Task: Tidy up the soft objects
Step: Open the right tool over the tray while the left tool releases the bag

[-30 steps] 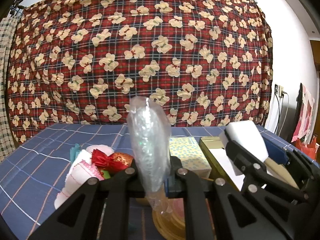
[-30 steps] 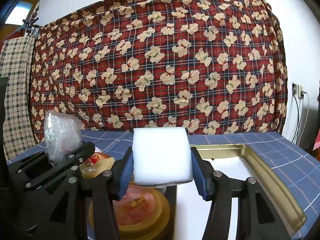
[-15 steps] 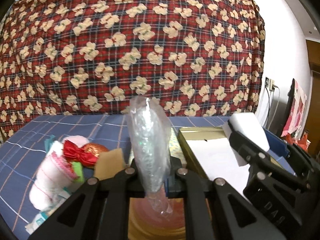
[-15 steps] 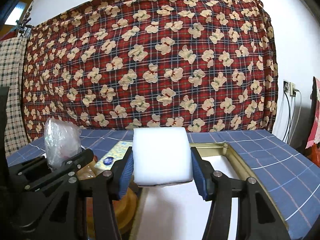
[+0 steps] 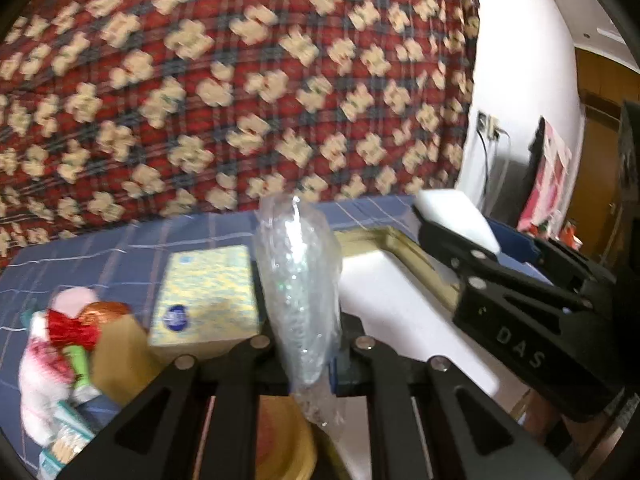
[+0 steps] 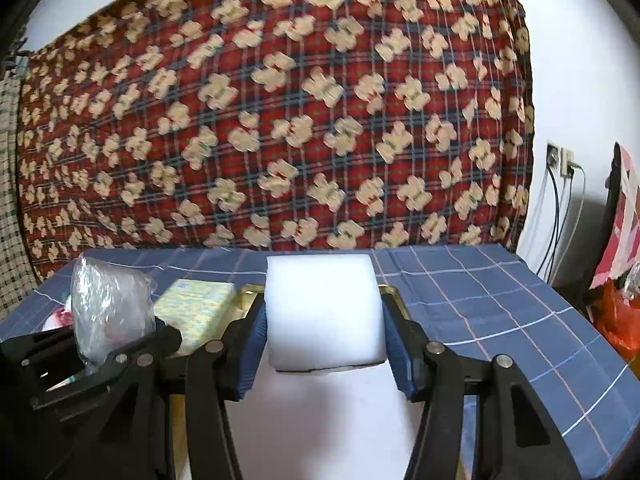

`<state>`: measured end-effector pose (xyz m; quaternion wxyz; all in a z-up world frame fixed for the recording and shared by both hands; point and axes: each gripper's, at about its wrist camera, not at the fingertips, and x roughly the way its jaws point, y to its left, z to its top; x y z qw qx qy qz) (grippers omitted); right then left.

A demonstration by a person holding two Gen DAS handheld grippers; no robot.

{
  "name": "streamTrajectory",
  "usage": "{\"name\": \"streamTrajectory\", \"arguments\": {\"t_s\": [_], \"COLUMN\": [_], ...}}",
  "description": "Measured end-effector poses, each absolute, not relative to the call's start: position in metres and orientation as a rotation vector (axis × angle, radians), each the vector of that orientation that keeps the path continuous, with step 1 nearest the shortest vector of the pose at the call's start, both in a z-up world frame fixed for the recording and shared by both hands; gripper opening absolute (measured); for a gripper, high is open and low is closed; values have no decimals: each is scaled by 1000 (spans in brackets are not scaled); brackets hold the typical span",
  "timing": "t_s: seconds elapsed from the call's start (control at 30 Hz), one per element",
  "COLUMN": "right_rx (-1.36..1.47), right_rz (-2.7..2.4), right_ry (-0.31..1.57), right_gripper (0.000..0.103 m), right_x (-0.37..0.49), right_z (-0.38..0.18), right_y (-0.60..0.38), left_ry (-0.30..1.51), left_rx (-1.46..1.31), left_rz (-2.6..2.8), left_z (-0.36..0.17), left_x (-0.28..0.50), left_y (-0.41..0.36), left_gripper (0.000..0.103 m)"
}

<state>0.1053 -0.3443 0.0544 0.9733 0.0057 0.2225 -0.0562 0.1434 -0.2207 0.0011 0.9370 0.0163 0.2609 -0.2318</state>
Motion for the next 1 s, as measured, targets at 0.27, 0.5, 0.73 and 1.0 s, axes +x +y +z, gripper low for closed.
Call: {"name": "streamTrajectory", "arguments": {"t_s": [0.27,0.5,0.73,1.0], "right_rx": [39,91,132,145], "right_rz": [-125,-115,-130,-154], "right_ry": [561,613,589,517], "right_gripper": [57,66,82,82], "right_x": [128,137,133,122], "right_z": [45,34,36,42], "right_y": [-376,-397,-407,-407], "left_ry": [637,684,652,547], "left_rx": [25,50,36,-28], "left_rz": [-520,-534,-490,-393], "left_z": [-3,-10,-6,8], "left_x": [166,179,175,152], "left_y": [-243,-261,-251,-210], "left_gripper": [8,20,56,69]}}
